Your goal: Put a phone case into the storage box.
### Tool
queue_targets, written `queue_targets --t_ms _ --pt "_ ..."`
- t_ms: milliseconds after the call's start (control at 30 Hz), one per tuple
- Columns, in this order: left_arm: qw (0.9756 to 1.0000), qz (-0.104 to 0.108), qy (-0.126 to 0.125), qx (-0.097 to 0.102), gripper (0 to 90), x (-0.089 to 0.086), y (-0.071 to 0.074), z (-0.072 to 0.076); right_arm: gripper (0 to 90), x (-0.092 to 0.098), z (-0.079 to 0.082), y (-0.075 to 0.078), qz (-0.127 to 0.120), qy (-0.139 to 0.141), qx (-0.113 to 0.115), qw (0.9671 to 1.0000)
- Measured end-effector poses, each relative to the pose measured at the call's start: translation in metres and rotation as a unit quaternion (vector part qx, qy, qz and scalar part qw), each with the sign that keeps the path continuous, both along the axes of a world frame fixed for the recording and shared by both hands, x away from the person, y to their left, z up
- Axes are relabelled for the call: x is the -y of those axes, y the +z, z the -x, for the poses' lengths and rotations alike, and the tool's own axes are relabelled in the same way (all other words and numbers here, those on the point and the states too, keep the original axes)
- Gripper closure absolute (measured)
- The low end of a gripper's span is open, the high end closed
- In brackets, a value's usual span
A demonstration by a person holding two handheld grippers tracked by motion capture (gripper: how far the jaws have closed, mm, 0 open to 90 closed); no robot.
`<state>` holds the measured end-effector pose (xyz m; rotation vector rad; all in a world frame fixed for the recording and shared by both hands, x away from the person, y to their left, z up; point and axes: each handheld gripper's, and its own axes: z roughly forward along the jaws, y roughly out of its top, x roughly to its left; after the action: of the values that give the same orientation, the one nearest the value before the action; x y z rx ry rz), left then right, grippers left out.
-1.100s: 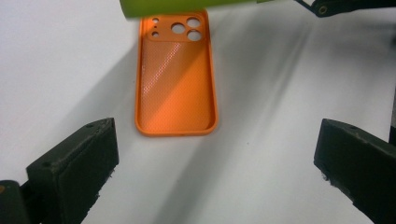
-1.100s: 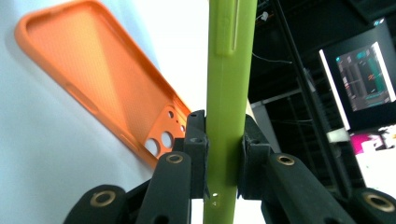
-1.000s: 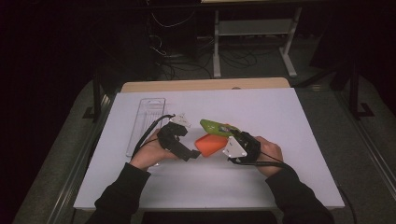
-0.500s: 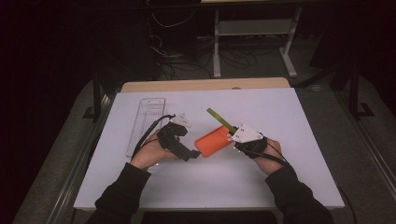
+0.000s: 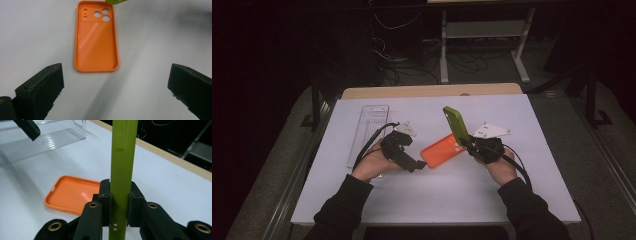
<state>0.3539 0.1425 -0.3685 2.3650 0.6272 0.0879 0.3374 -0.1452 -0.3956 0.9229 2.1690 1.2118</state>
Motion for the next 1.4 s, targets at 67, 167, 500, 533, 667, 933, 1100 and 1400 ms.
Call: queue_targets --t_ms 67,167,500,533,667,933,1100,1400 --pt "1.0 0.0 0.0 0.001 0.0 0.0 0.0 0.0 75.7 0.001 0.0 0.0 -0.026 -0.007 -0.019 0.9995" --pt "1.0 -0.001 0.0 0.001 0.0 0.0 0.0 0.0 75.7 0.005 -0.003 0.0 -0.048 -0.008 -0.038 0.9981" --pt "1.0 -0.001 0.003 0.007 0.0 -0.002 0.001 -0.002 75.7 0.015 -0.008 -0.004 -0.128 -0.029 -0.087 0.9875" --pt "1.0 0.003 0.005 0.008 0.0 -0.001 0.001 -0.002 75.7 0.014 -0.008 -0.005 -0.128 -0.029 -0.086 0.9876" --pt "0.9994 0.029 0.018 0.008 0.0 -0.001 0.004 -0.004 75.7 0.011 -0.007 -0.005 -0.131 -0.03 -0.086 0.9872" --pt "0.9968 0.07 0.034 0.018 0.0 0.005 0.014 -0.012 75.7 -0.001 -0.003 -0.003 -0.13 -0.015 -0.085 0.9877" --pt "0.9939 0.1 0.041 0.02 0.0 0.009 0.017 -0.019 75.7 -0.009 -0.001 -0.002 -0.131 -0.006 -0.077 0.9885" --pt "0.9897 0.132 0.045 0.03 0.0 0.023 0.021 -0.028 75.7 -0.021 0.004 -0.002 -0.13 0.006 -0.08 0.9883"
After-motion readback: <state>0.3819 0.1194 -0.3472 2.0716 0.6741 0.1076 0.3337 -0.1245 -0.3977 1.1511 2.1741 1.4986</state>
